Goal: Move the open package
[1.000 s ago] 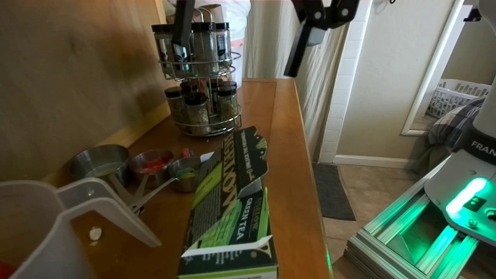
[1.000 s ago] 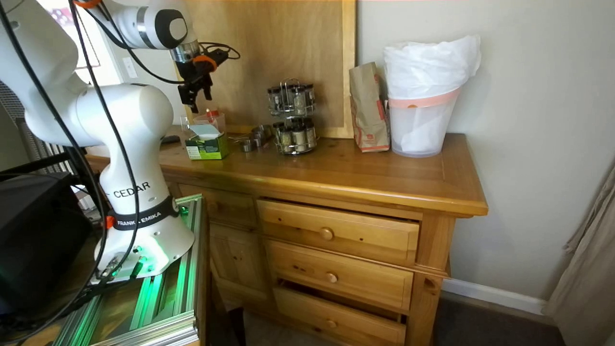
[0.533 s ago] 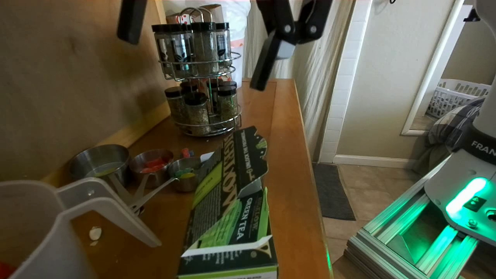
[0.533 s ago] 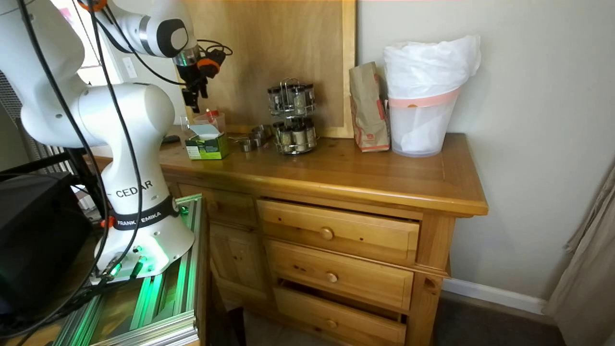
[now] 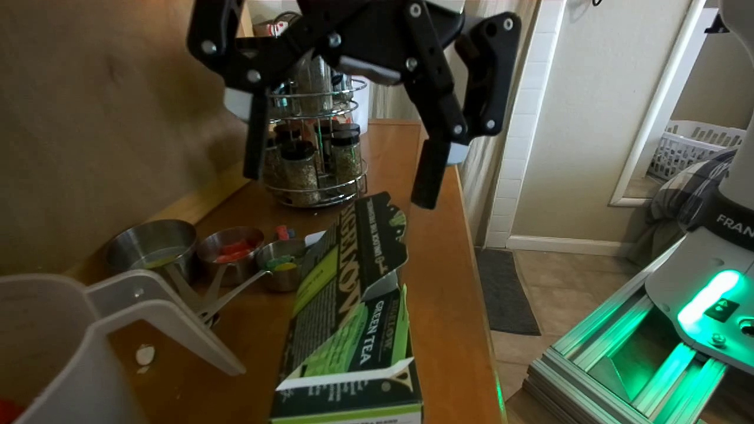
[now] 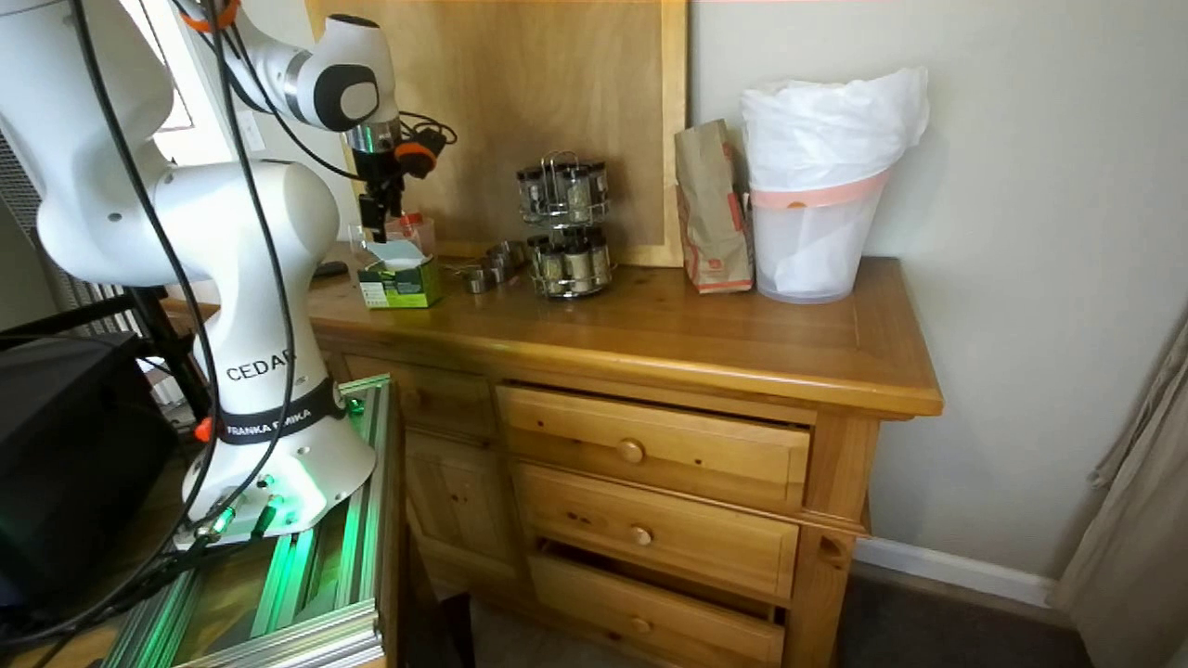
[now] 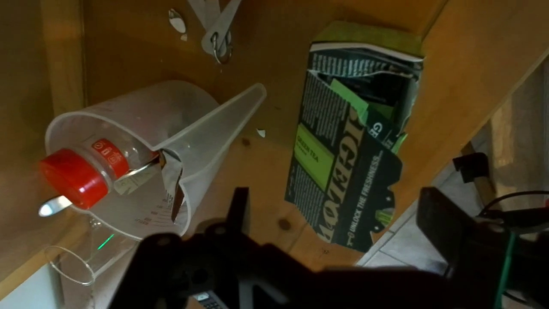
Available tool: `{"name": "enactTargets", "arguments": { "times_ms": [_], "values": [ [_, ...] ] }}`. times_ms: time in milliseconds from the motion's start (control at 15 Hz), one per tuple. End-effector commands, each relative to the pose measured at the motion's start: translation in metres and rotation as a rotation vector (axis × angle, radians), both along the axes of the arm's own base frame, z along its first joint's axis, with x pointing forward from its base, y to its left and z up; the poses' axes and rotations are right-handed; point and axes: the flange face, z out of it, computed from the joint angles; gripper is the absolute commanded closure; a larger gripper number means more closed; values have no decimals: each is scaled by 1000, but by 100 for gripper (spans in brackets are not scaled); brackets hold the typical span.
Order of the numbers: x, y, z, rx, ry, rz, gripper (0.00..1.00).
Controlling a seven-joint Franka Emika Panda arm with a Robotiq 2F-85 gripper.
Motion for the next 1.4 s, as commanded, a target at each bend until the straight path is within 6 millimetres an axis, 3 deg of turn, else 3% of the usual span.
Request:
{"name": "enactTargets", "arguments": {
  "times_ms": [0,267,333,467,1067,1333],
  "values": [
    [5,0,-13,0,31,-13,0],
    [5,1,-27,-11,69,-54,0],
    [6,2,-30,-7,73,-67,25],
    [9,3,-31,17,77,-93,34],
    [17,5,-23,93,38,-165,98],
    [18,4,-21,94,38,-162,100]
  ]
}}
